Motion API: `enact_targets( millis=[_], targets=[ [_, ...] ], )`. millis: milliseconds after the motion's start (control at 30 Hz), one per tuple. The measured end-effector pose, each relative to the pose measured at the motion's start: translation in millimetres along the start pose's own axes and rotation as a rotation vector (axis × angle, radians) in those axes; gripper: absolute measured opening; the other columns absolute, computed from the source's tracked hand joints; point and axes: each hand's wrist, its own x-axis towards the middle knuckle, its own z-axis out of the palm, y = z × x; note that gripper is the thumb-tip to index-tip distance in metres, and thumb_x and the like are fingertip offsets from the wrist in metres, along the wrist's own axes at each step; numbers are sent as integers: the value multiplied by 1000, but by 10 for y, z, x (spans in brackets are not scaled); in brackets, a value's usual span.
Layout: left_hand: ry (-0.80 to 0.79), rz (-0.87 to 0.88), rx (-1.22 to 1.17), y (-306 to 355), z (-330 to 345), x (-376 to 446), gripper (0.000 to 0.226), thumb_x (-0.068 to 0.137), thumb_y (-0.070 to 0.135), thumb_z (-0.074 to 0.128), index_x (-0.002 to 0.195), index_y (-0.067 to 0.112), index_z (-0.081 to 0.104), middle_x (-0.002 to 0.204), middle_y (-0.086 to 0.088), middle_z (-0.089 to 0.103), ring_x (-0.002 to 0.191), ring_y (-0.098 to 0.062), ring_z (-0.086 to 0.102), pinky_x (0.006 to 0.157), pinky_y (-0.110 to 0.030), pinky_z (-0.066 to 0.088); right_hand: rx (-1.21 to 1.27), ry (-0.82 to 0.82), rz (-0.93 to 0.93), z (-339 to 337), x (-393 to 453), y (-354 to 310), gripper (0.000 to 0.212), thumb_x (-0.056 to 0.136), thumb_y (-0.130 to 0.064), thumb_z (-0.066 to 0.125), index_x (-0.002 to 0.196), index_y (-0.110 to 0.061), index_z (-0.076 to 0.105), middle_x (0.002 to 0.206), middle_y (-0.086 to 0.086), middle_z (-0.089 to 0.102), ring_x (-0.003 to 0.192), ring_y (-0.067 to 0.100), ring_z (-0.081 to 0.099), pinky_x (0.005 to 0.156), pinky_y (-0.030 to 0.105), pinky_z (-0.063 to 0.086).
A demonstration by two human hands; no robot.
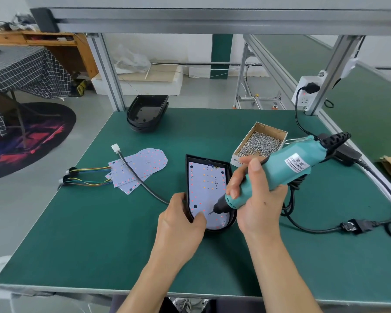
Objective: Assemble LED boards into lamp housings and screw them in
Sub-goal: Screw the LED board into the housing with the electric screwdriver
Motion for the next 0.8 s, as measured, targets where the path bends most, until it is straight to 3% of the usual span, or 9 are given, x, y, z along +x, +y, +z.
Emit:
enact_targets(
  millis=[133,200,267,367,467,600,700,800],
  targets=[
    [-16,16,-2,42,15,-11,25,87,22,69,101,36,54,86,32,64,79,5,59,55,-8,42,45,6,18,-3,28,-80,49,85,-54,79,97,-9,63,59,7,53,45,21,43,55,34,37],
    [-7,23,5,43,21,-4,26,87,21,69,101,36,54,82,24,67,80,5,60,56,-8,42,58,15,15,-7,32,-140,53,83,-54,80,96,-6,61,58,7,52,45,21,43,55,32,37],
    [-1,8,-1,29,24,-1,25,86,21,68,102,34,55,79,20,67,78,5,60,55,-8,42,43,30,-16,3,45,-237,42,86,-48,78,92,-9,64,58,6,52,45,20,43,55,30,38],
    [-8,-7,-23,0,3,-27,24,88,21,66,102,36,56,87,29,67,76,1,61,56,-9,43,32,149,-7,28,125,-435,22,88,-42,69,84,-20,70,60,4,54,47,18,43,54,27,41],
    [-4,-29,-71,-32,-21,-60,25,90,22,65,105,40,57,88,24,71,78,-2,65,59,-9,45,77,296,142,-129,196,-548,24,93,-42,67,93,-19,62,67,1,56,53,15,47,54,24,45],
    [24,-43,-103,-75,-66,-66,28,91,20,65,110,40,58,90,22,74,80,-5,68,65,-18,51,100,403,361,-431,129,-477,16,104,-26,58,110,-13,52,76,6,62,62,18,58,71,35,57],
    [33,-56,-111,-80,-89,-56,26,92,21,64,109,40,59,89,17,74,76,-16,69,68,-35,57,-51,470,487,-627,105,-370,9,105,-18,57,104,-9,55,86,14,65,66,23,69,80,45,60],
    [32,-40,-91,-63,-113,-21,22,93,22,64,107,39,58,80,10,71,70,-18,65,68,-36,57,-348,410,540,-799,128,-273,14,102,-20,65,100,-7,60,89,14,67,65,24,75,73,43,60]
  ],
)
